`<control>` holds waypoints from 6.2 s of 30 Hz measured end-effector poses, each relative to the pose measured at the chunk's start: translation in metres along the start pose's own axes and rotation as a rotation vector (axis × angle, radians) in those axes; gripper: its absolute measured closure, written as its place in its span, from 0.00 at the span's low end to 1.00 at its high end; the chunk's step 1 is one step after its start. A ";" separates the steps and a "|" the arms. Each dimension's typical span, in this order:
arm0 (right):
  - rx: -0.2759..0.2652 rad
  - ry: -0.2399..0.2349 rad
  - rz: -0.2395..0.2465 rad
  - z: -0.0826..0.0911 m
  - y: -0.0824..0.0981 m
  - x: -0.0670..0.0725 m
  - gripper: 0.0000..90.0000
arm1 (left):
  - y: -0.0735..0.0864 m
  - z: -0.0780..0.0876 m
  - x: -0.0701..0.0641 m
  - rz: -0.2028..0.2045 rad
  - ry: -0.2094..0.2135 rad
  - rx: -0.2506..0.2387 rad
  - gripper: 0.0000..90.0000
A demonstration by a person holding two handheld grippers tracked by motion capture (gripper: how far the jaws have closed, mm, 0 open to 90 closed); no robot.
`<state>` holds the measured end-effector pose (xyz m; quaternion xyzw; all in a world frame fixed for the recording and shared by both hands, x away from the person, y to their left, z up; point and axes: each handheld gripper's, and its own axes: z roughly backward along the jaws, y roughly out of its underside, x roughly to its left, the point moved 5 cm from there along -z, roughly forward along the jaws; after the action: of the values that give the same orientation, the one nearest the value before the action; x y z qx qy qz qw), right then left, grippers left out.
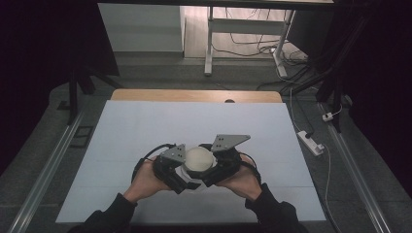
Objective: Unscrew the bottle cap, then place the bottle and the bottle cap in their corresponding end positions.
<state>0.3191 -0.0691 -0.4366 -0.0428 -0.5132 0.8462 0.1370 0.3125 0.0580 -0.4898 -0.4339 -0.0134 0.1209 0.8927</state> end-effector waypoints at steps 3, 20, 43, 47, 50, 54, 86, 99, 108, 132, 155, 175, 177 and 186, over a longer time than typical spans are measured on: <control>-0.002 0.008 -0.001 0.003 -0.001 -0.001 0.08 | 0.002 0.000 0.003 0.009 -0.016 0.004 0.08; 0.008 0.053 -0.002 0.011 0.003 -0.001 0.08 | 0.011 0.009 0.023 0.101 -0.101 -0.015 0.08; 0.018 0.054 -0.003 0.016 0.018 0.012 0.08 | 0.011 0.018 0.042 0.149 -0.203 -0.035 0.08; 0.023 0.054 -0.001 0.015 0.019 0.015 0.08 | 0.011 0.019 0.045 0.153 -0.209 -0.036 0.08; 0.029 0.048 -0.004 0.014 0.023 0.017 0.08 | 0.010 0.019 0.048 0.156 -0.216 -0.038 0.08; 0.036 0.047 -0.002 0.013 0.028 0.019 0.08 | 0.010 0.018 0.052 0.157 -0.223 -0.038 0.08; 0.081 0.045 0.010 0.000 0.058 0.028 0.08 | -0.010 0.008 0.077 0.140 -0.262 -0.053 0.08; 0.090 0.050 0.021 -0.010 0.064 0.028 0.08 | -0.016 0.002 0.090 0.139 -0.280 -0.055 0.08; 0.096 0.057 0.015 -0.016 0.068 0.025 0.08 | -0.018 -0.004 0.103 0.152 -0.286 -0.058 0.08; 0.104 0.071 0.028 -0.033 0.082 0.014 0.08 | -0.016 -0.023 0.138 0.173 -0.342 -0.051 0.08; 0.151 0.100 0.022 -0.054 0.102 0.000 0.08 | -0.005 -0.044 0.159 0.192 -0.368 -0.050 0.08; 0.205 0.128 0.024 -0.067 0.114 -0.010 0.08 | 0.002 -0.055 0.164 0.187 -0.387 -0.057 0.08; 0.214 0.126 0.021 -0.068 0.115 -0.011 0.08 | 0.002 -0.055 0.164 0.187 -0.386 -0.059 0.08; 0.245 0.129 0.000 -0.071 0.116 -0.013 0.08 | 0.004 -0.059 0.165 0.188 -0.386 -0.066 0.08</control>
<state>0.3251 -0.0622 -0.5735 -0.0802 -0.3962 0.8980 0.1739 0.4792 0.0525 -0.5429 -0.4310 -0.1474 0.2837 0.8438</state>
